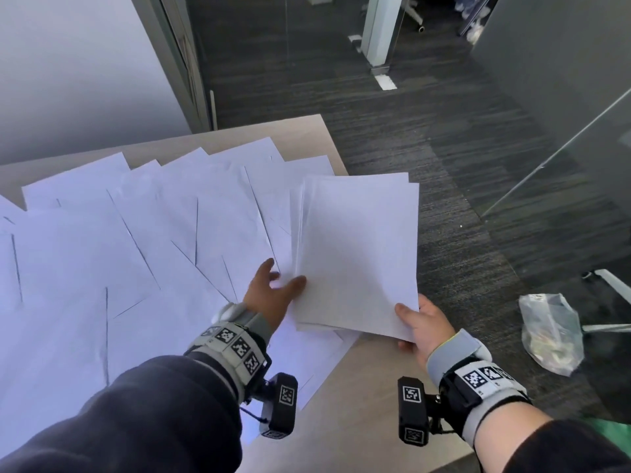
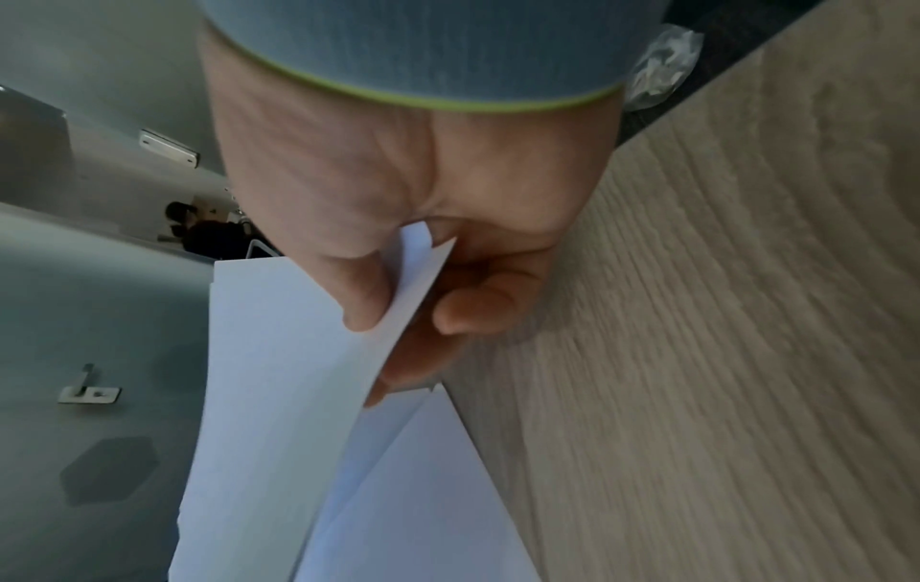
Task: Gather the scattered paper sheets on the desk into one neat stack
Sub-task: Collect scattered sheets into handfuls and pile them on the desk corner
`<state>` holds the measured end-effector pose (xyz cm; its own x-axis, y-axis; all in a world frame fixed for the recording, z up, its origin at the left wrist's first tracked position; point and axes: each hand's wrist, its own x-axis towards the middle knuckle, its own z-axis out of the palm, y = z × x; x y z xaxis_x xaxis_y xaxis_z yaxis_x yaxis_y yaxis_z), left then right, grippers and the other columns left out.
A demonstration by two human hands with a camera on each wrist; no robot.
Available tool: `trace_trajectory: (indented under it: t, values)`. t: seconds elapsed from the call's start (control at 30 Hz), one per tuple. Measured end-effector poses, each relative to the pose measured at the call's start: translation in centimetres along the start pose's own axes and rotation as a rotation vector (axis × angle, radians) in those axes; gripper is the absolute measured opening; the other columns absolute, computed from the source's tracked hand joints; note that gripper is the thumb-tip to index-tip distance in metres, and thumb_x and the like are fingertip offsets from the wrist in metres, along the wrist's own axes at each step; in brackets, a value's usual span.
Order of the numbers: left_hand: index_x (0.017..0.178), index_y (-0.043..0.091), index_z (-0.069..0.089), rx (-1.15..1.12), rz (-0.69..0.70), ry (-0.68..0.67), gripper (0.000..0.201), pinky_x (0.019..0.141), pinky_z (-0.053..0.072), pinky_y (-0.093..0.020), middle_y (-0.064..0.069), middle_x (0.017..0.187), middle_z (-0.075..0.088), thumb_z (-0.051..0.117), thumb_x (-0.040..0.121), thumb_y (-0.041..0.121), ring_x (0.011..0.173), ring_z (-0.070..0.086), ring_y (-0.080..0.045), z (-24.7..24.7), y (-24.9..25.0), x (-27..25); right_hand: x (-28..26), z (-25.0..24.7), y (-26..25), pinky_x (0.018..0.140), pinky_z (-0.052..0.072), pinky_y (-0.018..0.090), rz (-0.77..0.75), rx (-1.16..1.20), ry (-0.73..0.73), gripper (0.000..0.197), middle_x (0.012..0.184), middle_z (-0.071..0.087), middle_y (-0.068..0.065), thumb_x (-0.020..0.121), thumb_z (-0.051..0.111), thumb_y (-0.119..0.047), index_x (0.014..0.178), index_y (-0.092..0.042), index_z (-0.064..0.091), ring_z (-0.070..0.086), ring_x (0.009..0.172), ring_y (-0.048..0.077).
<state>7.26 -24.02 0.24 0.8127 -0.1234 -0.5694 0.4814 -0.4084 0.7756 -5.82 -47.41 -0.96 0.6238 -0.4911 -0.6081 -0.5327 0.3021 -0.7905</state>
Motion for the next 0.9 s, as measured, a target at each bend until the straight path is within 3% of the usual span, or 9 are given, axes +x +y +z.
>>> trace_trajectory:
  t: [0.1,0.2,0.3,0.4,0.5,0.6,0.67,0.77,0.9]
  values:
    - [0.136,0.010,0.058,-0.382,-0.272,-0.196,0.043,0.075,0.060,-0.040,-0.010,0.116,0.073,0.067,0.096,0.024,0.097,0.072,-0.029,-0.5,0.8,-0.8,-0.4,1.0,-0.7,0.048,0.046,0.018,-0.041,-0.013,-0.089,0.025,0.101,0.071,0.006,0.096,0.053,-0.002,0.109,-0.021,0.065,0.064,0.080,0.018]
    - [0.127,0.008,0.062,-0.472,-0.337,-0.223,0.032,0.072,0.058,-0.041,-0.016,0.114,0.073,0.062,0.095,0.008,0.094,0.071,-0.034,-1.1,0.3,-1.3,-0.4,2.0,-0.8,0.055,0.049,0.021,-0.055,-0.048,-0.131,0.026,0.099,0.072,0.001,0.096,0.053,-0.003,0.108,-0.022,0.066,0.066,0.083,0.018]
    - [0.119,0.007,0.063,-0.523,-0.415,-0.223,0.029,0.069,0.058,-0.040,-0.014,0.099,0.075,0.063,0.091,0.006,0.085,0.071,-0.034,-2.4,-0.9,-1.6,-0.5,2.8,-0.9,0.059,0.052,0.025,-0.057,-0.062,-0.167,0.024,0.094,0.074,-0.003,0.096,0.054,-0.005,0.107,-0.022,0.066,0.068,0.082,0.017]
    - [0.118,0.003,0.064,-0.505,-0.470,-0.227,0.031,0.068,0.058,-0.040,-0.017,0.098,0.075,0.070,0.089,0.013,0.085,0.072,-0.035,-3.4,-1.8,-1.7,-0.7,4.0,-1.1,0.061,0.053,0.022,-0.091,-0.132,-0.217,0.023,0.094,0.074,-0.003,0.096,0.054,-0.003,0.104,-0.020,0.066,0.069,0.084,0.018]
    - [0.120,0.004,0.063,-0.374,-0.371,-0.094,0.033,0.077,0.058,-0.042,-0.016,0.103,0.074,0.073,0.090,0.014,0.091,0.070,-0.035,-3.7,-2.6,-1.4,-0.3,5.1,-0.9,0.080,0.055,0.026,-0.152,-0.257,-0.265,0.021,0.106,0.073,0.004,0.095,0.056,-0.007,0.101,-0.026,0.066,0.069,0.096,0.018]
    - [0.119,0.011,0.065,-0.246,-0.295,0.049,0.048,0.094,0.056,-0.051,-0.012,0.100,0.075,0.079,0.076,0.028,0.095,0.070,-0.036,-5.0,-3.3,-1.1,-0.1,6.0,-1.0,0.066,0.049,0.019,-0.207,-0.533,-0.235,0.017,0.094,0.071,0.012,0.097,0.055,-0.031,0.096,-0.019,0.067,0.067,0.083,0.019]
    - [0.116,0.012,0.065,-0.238,-0.282,0.117,0.043,0.098,0.054,-0.054,-0.011,0.098,0.074,0.077,0.079,0.029,0.096,0.070,-0.037,-5.9,-3.8,-0.7,0.4,5.9,-1.0,0.067,0.045,0.021,-0.268,-0.643,-0.107,0.021,0.092,0.070,0.005,0.095,0.055,-0.037,0.097,-0.021,0.068,0.066,0.089,0.021]
    - [0.116,0.012,0.063,-0.302,-0.285,0.220,0.031,0.099,0.052,-0.053,-0.011,0.100,0.071,0.074,0.089,0.022,0.099,0.067,-0.037,-7.5,-4.3,-0.5,1.4,5.7,-1.0,0.087,0.046,0.031,-0.362,-0.869,0.061,0.025,0.120,0.058,-0.010,0.086,0.059,-0.047,0.106,-0.034,0.064,0.055,0.111,0.018]
    - [0.116,0.011,0.062,-0.370,-0.280,0.281,0.030,0.092,0.054,-0.047,-0.011,0.099,0.070,0.073,0.090,0.021,0.096,0.066,-0.036,-8.4,-5.0,0.0,2.6,5.2,-0.8,0.108,0.031,0.053,-0.235,-1.136,0.149,0.075,0.154,0.023,-0.010,0.071,0.056,-0.074,0.137,-0.043,0.038,0.025,0.141,0.025]
